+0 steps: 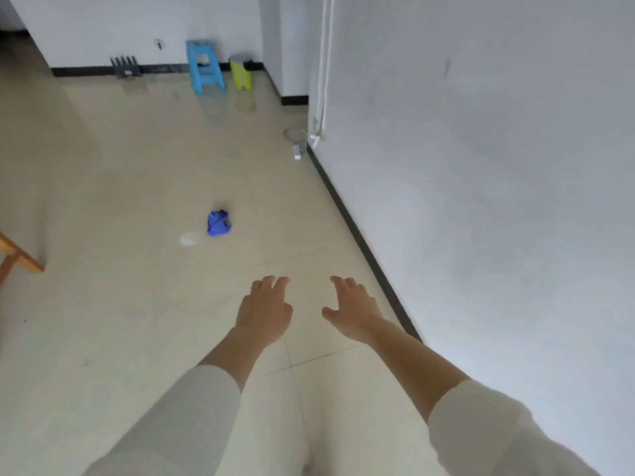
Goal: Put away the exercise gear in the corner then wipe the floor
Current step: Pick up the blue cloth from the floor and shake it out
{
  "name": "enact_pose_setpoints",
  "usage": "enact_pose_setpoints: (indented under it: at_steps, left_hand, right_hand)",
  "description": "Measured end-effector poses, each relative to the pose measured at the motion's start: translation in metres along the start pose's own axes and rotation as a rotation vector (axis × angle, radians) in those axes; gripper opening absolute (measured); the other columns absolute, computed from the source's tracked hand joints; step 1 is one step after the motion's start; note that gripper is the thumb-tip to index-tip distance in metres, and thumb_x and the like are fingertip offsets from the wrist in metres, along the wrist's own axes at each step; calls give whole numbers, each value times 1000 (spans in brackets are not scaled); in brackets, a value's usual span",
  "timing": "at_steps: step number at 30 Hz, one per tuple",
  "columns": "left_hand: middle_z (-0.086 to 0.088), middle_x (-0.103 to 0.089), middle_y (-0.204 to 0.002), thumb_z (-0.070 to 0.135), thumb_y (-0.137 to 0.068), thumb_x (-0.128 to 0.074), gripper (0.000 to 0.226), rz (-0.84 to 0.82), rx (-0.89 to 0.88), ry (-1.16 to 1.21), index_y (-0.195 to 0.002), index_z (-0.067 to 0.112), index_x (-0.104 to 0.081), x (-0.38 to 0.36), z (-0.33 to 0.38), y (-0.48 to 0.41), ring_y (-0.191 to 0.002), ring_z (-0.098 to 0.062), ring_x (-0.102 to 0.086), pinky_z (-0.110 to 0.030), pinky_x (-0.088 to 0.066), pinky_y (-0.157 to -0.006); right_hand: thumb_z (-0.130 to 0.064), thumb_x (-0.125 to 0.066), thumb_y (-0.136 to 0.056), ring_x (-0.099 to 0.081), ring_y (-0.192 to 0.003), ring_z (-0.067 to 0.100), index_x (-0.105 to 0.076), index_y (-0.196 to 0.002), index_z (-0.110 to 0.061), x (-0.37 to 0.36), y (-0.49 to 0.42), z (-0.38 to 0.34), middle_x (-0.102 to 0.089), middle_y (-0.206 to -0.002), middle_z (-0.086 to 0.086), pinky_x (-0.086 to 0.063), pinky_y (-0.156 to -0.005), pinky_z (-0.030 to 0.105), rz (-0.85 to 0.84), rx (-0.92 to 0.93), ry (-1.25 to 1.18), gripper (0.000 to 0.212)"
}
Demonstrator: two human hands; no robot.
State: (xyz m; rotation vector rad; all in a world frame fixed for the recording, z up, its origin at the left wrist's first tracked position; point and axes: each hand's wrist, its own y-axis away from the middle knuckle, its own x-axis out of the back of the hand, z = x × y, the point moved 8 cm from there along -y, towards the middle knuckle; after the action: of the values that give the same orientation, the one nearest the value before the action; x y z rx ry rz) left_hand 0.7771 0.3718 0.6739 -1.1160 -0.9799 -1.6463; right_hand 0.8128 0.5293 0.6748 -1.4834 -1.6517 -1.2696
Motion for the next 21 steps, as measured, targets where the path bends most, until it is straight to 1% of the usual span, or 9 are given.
enact_pose_setpoints:
  at_steps: [3,7,11,17,21]
  left_hand:
    - [-1,-37,-145,21,-93,-43,57,53,83,87,-147,23,-25,30,-59,-49,-127,-21,-37,-37,-44,-96]
    - [0,-37,-145,21,-93,-42,57,78,159,102,-148,24,-24,56,-151,-122,-127,-20,-37,-36,-44,-95]
    - [0,-36,-145,20,-94,-41,57,77,192,85,-148,23,-23,82,-253,-209,-127,-20,-36,-36,-43,-96]
    - [-2,-40,-141,22,-93,-43,57,5,191,28,-147,22,-25,121,-392,-332,-124,-22,-39,-35,-43,-94]
    - [-4,-39,-140,23,-93,-43,57,-66,238,30,-147,21,-24,137,-453,-402,-124,-24,-38,-36,-45,-93]
  right_hand:
    - [-35,-53,-89,-39,-128,27,-24,-147,-19,3,-74,-52,-39,-142,4,-37,-100,43,-27,59,29,66]
    - [-35,-53,-89,-40,-125,28,-27,-144,-18,-11,-179,-118,-41,-139,6,-39,-99,44,-71,106,90,62]
    - [-36,-52,-90,-39,-126,27,-25,-145,-19,-31,-290,-194,-39,-140,6,-38,-101,44,-84,148,115,64]
    - [-36,-52,-90,-39,-125,27,-25,-146,-18,-58,-434,-306,-39,-139,6,-37,-99,43,-142,100,78,64]
    - [-36,-50,-91,-40,-123,26,-26,-144,-18,-65,-503,-363,-39,-139,4,-37,-98,42,-161,138,91,61]
